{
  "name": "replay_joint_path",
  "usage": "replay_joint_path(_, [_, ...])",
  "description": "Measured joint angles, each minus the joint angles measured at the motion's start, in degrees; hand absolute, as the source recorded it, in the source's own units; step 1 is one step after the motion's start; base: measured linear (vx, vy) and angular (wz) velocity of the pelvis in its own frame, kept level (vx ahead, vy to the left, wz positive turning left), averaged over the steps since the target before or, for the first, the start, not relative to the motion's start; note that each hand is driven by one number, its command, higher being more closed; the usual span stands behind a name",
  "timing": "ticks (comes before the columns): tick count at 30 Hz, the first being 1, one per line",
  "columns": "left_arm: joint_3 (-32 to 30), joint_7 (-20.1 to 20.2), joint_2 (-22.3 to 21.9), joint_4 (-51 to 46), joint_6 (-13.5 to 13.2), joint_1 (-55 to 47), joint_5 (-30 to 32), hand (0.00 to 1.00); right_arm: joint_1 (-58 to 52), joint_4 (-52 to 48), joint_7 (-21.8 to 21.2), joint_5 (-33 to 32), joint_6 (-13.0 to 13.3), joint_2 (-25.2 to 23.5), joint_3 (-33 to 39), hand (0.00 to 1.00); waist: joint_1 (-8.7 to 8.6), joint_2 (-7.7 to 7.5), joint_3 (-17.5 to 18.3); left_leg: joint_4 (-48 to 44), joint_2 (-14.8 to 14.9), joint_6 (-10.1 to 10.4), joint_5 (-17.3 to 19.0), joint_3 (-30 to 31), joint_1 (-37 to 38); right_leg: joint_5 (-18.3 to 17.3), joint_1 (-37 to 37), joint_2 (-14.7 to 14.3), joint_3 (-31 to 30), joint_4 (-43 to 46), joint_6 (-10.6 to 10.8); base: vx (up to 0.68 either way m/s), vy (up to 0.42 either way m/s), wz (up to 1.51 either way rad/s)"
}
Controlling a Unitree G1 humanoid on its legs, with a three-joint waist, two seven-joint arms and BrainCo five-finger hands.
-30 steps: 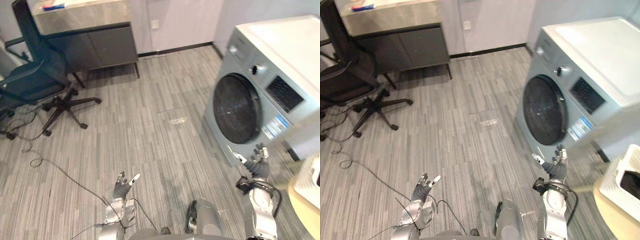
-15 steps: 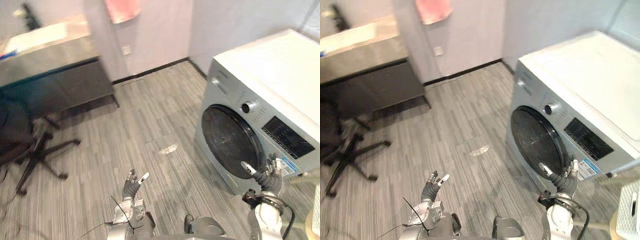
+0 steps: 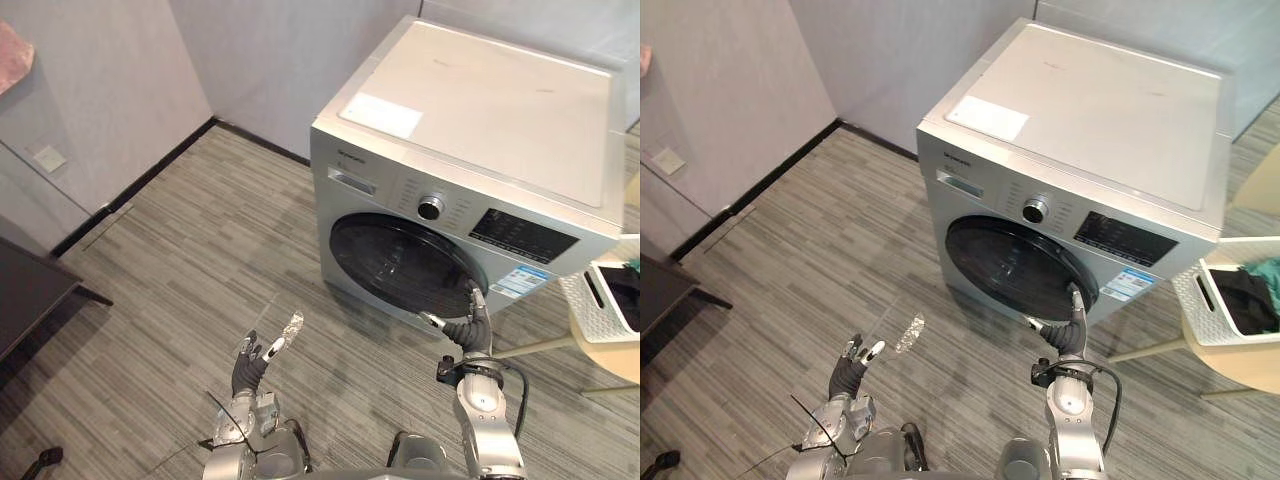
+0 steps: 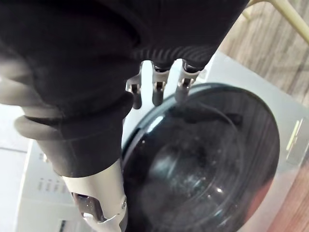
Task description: Pick up the laundry basket with both hands and put the clothes into the washing machine.
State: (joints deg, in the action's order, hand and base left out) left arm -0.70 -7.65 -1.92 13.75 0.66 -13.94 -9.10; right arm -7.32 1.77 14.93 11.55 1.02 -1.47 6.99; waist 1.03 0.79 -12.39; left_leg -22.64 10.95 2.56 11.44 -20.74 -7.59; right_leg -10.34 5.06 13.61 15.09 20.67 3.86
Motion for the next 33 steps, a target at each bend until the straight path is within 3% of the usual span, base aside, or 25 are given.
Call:
replay_joint_path(6, [1.19, 0.03, 0.38, 2.10, -0.03, 0.24, 0.08, 0.00, 5.47, 0.26, 1.83, 4.85, -1.64, 4.92, 4.66, 0.00, -0.18, 2.82, -1.92, 2.32, -0.48, -0.75, -1.72, 0.80, -4.44, 1.33, 1.42, -1.57, 0.82, -5.93, 1.66, 0.00, -0.035, 0.07])
replay_joint_path(13, [4.22, 0.10, 0.46, 2.45, -1.22, 2.59, 0.10, 0.00, 13.39, 1.44, 5.54, 5.15, -2.76, 10.90, 9.06, 0.00, -0.27, 3.60, -6.95, 9.09, -1.52, -0.10, -7.22, 1.43, -6.75, 2.90, 5.72, -2.35, 1.40, -7.06, 0.39, -0.04, -0.060, 0.05])
replay_joint_path(16, [5.71, 0.11, 0.44, 2.44, -1.25, 2.77, 0.11, 0.00, 15.20, 1.45, 6.73, 5.98, -3.79, 12.94, 9.68, 0.00, -0.19, 3.81, -7.30, 12.74, -2.03, 0.14, -9.69, 1.39, -6.81, 3.91, 6.85, -2.42, 1.37, -8.25, 0.16, -0.03, -0.035, 0.03])
replay_joint_path(22, [7.48, 0.40, 0.55, 2.40, -1.87, 2.84, 0.07, 0.00, 17.76, 2.41, 7.69, 7.05, -4.68, 15.34, 10.14, 0.00, -0.13, 5.20, -8.99, 14.36, -2.62, 0.15, -11.10, 0.75, -6.85, 5.35, 7.27, -2.32, 0.59, -9.80, 0.06, -0.02, 0.013, -0.03])
replay_joint_path(26, [8.08, 1.36, 1.17, 2.26, -2.79, 4.13, -0.40, 0.00, 26.93, 12.94, 7.64, 6.56, -4.68, 23.08, 9.39, 0.00, -0.19, 6.71, -11.09, 15.60, -3.93, -0.60, -13.84, 0.70, -8.58, 6.74, 9.62, -1.27, 0.05, -9.82, -0.03, -0.09, 0.047, 0.01])
replay_joint_path(30, [8.13, 1.28, 1.59, 2.24, -3.78, 4.22, -1.65, 0.00, 36.01, 23.65, 6.29, 1.92, -4.36, 30.02, 3.97, 0.00, -0.10, 8.54, -12.50, 18.68, -4.62, -0.78, -15.43, 0.80, -9.01, 7.42, 11.64, -1.36, -0.66, -9.73, 0.68, -0.10, 0.038, -0.03])
replay_joint_path(33, [8.71, 1.34, 2.56, 2.28, -4.23, 4.25, -2.70, 0.00, 42.20, 32.71, 4.67, -0.95, -2.64, 35.44, -1.75, 0.00, -0.35, 8.96, -12.96, 19.27, -4.92, -0.82, -15.55, 0.91, -10.21, 7.92, 14.12, -1.35, -1.47, -8.64, 1.13, -0.11, 0.048, -0.08])
